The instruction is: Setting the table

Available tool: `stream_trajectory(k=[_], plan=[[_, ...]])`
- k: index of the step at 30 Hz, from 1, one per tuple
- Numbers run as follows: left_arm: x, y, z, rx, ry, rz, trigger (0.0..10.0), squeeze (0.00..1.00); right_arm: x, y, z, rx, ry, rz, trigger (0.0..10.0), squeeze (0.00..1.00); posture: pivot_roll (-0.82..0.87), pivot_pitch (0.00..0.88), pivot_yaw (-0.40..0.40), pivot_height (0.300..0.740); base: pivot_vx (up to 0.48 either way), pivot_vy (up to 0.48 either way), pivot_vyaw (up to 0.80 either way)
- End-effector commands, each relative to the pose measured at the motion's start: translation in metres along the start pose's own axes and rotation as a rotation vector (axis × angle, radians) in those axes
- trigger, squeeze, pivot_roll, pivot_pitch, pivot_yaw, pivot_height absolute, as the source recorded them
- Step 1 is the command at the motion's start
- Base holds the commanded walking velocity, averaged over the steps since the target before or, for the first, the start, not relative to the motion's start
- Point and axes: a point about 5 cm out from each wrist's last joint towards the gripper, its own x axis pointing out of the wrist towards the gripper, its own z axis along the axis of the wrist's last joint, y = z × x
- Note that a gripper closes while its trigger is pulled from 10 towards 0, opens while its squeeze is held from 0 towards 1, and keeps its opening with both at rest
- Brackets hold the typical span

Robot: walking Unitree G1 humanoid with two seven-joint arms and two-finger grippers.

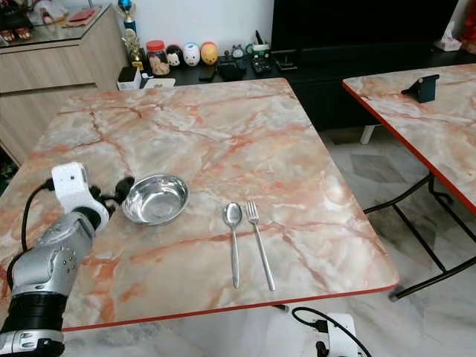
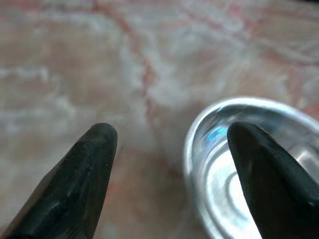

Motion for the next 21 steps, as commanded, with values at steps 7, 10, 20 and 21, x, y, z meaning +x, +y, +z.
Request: stream_trajectory(k=[7,10,20,21], plan=[[0.006,0.001,-0.003,-0.060,0.053,0.005,10.0,0.00,0.000,0.001,0.000,-0.006,0.004,0.002,10.0,0.00,-0.02,0.000,0.032,0.740,0.000,0.000,0.00],[0.008,-0.001,-0.005,-0.074,0.065,-0.015,10.0,0.00,0.000,0.001,0.000,-0.006,0.006,0.003,10.0,0.00,-0.02,0.000,0.032,0.740,0.000,0.000,0.00],[0.010,-0.008,-0.014,-0.086,0.130,-0.055,10.0,0.00,0.000,0.001,-0.001,-0.002,0.011,0.006,10.0,0.00,-0.03,0.000,0.039,0.740,0.000,0.000,0.00],[0.010,-0.008,-0.014,-0.086,0.130,-0.055,10.0,0.00,0.000,0.001,-0.001,-0.002,0.011,0.006,10.0,0.00,-0.03,0.000,0.039,0.740,0.000,0.000,0.00]])
